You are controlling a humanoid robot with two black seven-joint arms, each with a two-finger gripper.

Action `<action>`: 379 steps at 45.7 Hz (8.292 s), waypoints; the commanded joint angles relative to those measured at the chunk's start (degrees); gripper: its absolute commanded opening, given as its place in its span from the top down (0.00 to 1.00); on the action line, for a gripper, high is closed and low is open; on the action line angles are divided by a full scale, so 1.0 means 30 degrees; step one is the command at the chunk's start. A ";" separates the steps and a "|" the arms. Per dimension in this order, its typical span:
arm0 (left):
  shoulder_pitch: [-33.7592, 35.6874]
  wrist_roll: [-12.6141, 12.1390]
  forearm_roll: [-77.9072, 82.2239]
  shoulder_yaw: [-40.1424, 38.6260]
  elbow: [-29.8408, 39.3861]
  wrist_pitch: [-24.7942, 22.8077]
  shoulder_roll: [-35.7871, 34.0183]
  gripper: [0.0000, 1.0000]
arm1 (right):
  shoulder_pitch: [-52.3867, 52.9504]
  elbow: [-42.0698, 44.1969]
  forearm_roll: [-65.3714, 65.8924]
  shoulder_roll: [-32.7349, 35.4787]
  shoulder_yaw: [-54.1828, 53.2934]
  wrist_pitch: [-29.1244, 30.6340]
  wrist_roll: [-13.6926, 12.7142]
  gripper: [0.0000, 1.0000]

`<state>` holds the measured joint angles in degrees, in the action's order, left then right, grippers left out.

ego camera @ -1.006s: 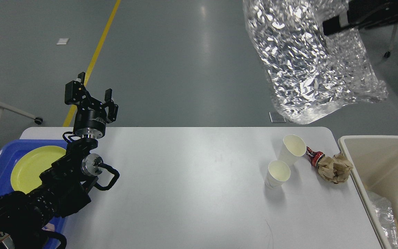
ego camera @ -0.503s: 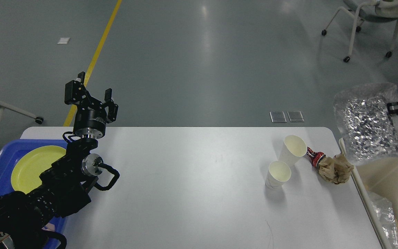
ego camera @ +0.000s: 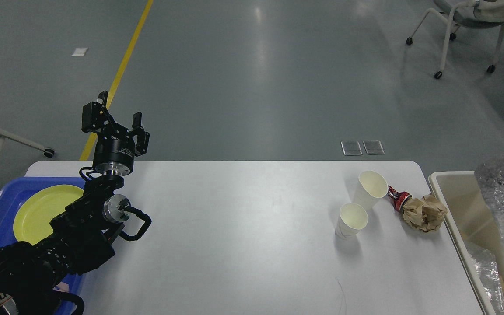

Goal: Tidy desktop
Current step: 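Release the foil wrapper into the beige bin, then move the right gripper down to the brown paper item and grasp it, then lift the brown paper item and drop it into the beige bin, then raise the right gripper and bring it over the paper cups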

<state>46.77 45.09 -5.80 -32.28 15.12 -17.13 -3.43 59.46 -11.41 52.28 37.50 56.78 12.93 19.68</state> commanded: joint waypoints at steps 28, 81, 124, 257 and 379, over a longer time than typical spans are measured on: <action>-0.0004 0.0000 0.0000 0.0008 -0.0001 -0.0002 0.0000 0.00 | 1.0107 -0.9019 -0.3918 0.0215 -0.0529 0.4267 0.0090 0.00; -0.0004 0.0000 0.0000 0.0008 -0.0001 -0.0002 0.0000 0.00 | 1.9472 -2.4969 -0.5655 0.0215 -0.2083 0.4513 -0.3016 0.00; -0.0004 0.0000 0.0000 0.0008 -0.0001 -0.0002 0.0000 0.00 | 0.3443 -1.0790 -0.1545 -0.1367 -0.2081 -0.4279 -0.3192 0.00; -0.0004 0.0000 0.0000 0.0008 -0.0001 -0.0002 0.0000 0.00 | 2.6259 -2.1187 -0.7667 0.6307 -0.5593 1.4024 0.1906 1.00; -0.0004 0.0000 0.0000 0.0008 -0.0001 -0.0002 0.0000 0.00 | 1.7730 -1.9164 -0.7520 0.3495 -0.4045 1.0098 -0.1171 0.00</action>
<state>46.77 45.09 -5.80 -32.26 15.12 -17.13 -3.43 101.89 -63.35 33.71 45.89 44.74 34.05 16.18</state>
